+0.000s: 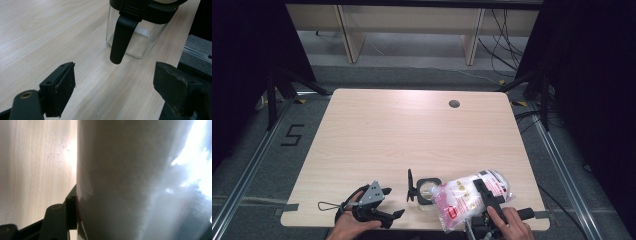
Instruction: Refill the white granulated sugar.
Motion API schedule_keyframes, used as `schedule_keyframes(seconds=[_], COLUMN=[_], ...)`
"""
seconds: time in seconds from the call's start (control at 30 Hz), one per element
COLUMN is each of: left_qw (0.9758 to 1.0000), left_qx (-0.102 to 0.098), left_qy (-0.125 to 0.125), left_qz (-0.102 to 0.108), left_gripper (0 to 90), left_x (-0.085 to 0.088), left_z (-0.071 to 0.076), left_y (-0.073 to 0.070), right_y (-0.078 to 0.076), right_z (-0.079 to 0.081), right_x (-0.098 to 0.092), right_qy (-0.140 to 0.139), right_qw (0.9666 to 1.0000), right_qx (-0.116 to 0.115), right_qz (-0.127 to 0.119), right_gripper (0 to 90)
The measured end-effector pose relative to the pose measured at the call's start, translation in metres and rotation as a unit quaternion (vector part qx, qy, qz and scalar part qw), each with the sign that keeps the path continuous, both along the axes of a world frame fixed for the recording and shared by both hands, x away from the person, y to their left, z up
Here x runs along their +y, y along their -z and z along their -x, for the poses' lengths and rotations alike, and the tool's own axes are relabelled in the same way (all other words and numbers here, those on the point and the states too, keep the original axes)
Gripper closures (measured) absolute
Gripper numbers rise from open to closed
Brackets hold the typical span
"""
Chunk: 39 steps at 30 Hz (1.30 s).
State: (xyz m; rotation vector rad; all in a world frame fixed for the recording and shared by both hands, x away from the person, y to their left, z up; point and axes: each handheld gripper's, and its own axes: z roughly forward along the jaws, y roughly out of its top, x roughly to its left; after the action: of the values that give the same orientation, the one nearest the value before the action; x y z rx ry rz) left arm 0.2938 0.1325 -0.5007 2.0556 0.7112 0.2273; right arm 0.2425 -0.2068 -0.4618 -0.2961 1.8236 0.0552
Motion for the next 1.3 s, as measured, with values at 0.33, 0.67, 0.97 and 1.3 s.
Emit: schedule_keyframes(seconds=[0.33, 0.67, 0.97, 1.3], left_qw=[0.9999, 0.9999, 1.0, 0.9999], left_qx=[-0.011, -0.013, -0.002, -0.005], left_qy=[0.003, 0.004, -0.002, 0.005], left_qz=[0.002, -0.002, -0.005, -0.013], left_gripper=[17.3, 17.3, 17.3, 17.4], left_x=[-0.0005, -0.0005, -0.0012, -0.0005], left_z=[-0.0004, -0.0005, 0.0012, 0.0], left_y=[0.0004, 0.0005, 0.0003, 0.0002], right_y=[0.0028, 0.004, 0.0013, -0.0044], right_z=[0.0012, 0.0034, 0.0036, 0.0048], right_x=[0.0021, 0.0043, 0.0054, 0.0048], right_qy=[-0.001, 0.002, -0.01, 0.003], right_qw=[0.9997, 0.9991, 0.9974, 0.9966], right_qx=[-0.016, -0.024, -0.048, -0.044], right_qz=[0.017, 0.036, 0.053, 0.07], right_gripper=[40.3, 40.4, 40.6, 40.8])
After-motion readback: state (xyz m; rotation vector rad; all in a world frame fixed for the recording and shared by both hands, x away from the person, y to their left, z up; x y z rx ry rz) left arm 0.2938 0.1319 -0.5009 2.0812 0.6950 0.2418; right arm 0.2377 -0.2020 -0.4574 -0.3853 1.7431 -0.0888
